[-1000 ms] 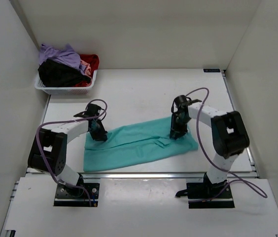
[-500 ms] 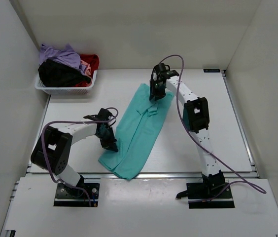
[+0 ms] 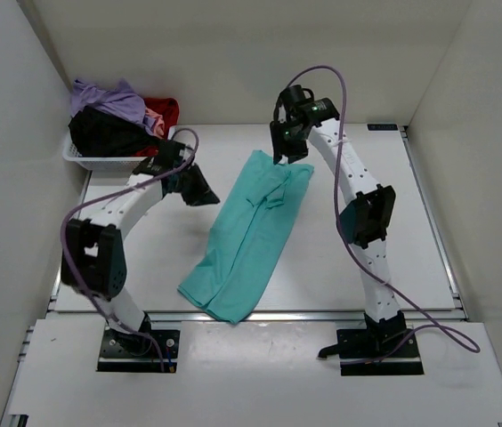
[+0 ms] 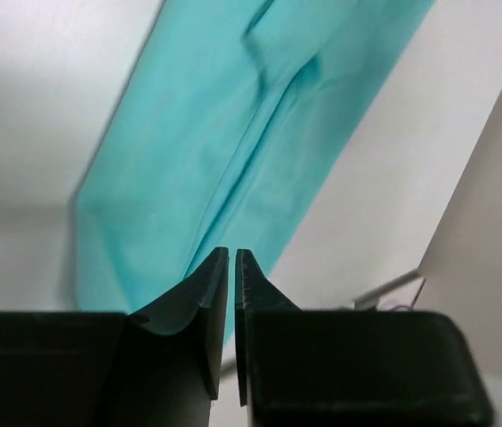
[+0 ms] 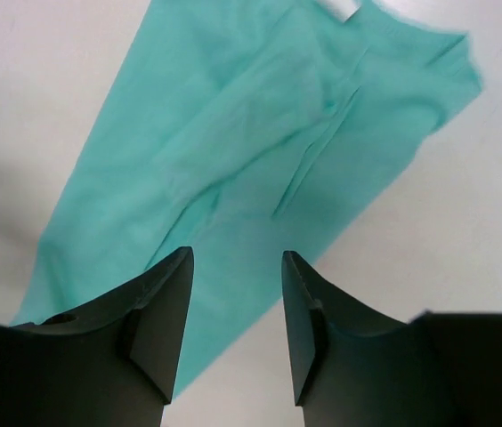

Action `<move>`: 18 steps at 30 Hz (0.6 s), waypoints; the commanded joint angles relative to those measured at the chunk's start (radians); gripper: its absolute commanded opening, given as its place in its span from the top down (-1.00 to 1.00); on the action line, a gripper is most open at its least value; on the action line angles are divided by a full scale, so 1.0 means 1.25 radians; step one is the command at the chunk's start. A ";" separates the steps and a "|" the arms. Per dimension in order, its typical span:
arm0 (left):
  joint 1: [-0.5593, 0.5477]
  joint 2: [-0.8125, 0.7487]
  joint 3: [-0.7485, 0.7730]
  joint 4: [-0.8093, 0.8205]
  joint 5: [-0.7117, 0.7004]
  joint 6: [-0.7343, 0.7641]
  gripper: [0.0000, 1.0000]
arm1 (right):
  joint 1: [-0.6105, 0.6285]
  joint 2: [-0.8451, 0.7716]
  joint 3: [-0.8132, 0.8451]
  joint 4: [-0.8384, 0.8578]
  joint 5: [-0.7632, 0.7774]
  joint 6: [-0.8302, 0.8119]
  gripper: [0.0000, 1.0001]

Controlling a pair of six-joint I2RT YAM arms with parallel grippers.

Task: Fold and stack the t-shirts
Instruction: Rotate the tshirt 90 degrees

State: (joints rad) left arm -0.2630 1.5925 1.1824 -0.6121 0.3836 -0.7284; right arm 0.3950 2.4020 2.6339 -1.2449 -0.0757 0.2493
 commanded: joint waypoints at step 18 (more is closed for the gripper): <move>-0.086 0.493 0.481 0.053 -0.056 0.185 0.73 | 0.267 -0.566 -1.189 0.728 -0.374 0.098 0.20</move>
State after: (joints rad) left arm -0.3592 2.1841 1.6806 -0.5388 0.3542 -0.5480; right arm 0.6704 1.6726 1.1721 -0.6010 -0.4252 0.3447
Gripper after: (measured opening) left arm 0.147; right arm 0.399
